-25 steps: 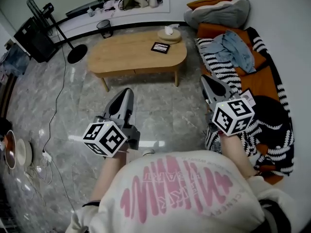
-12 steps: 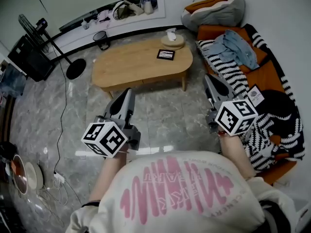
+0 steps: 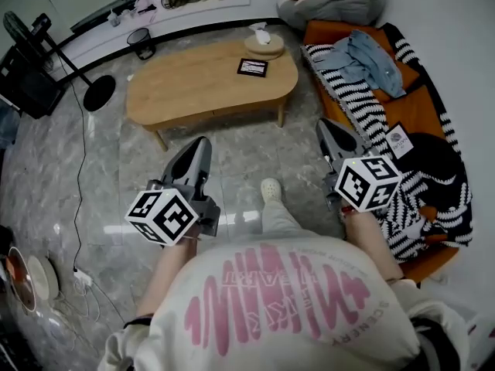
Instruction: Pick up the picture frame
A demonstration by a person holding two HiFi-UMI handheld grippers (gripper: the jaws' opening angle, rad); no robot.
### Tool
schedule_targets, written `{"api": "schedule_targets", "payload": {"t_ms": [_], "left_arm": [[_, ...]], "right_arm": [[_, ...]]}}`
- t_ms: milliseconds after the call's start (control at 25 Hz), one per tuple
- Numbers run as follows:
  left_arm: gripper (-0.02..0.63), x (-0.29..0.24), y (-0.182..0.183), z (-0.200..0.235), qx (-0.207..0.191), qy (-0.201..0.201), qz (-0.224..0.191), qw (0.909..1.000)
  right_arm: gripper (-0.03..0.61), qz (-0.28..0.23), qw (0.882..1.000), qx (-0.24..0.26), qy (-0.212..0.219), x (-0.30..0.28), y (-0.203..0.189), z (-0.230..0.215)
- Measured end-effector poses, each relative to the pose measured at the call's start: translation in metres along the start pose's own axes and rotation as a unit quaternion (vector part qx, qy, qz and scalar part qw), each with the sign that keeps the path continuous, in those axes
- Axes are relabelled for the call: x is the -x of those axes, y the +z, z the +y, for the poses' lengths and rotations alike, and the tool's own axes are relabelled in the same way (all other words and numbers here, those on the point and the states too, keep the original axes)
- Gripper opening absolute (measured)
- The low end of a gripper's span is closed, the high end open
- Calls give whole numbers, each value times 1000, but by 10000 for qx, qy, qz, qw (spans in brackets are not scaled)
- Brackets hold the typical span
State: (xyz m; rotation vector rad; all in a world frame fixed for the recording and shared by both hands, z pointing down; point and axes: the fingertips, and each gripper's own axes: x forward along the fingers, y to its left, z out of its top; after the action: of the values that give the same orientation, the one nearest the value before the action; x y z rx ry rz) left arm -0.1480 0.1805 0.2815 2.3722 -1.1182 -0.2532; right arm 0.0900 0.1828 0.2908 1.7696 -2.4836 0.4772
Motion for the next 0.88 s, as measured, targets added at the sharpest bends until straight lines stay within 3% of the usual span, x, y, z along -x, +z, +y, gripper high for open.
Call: {"api": "schedule_targets", "payload": {"t_ms": [240,880], "left_arm": [[5,-45,9,22,-57,70,14,10000],[5,-202,65,91,-99,631,-243,9977]], "right_arm": [[5,127,9998,-120,47,-53,4,-34],[5,216,9974,-40,688,-237,78,-129]]}}
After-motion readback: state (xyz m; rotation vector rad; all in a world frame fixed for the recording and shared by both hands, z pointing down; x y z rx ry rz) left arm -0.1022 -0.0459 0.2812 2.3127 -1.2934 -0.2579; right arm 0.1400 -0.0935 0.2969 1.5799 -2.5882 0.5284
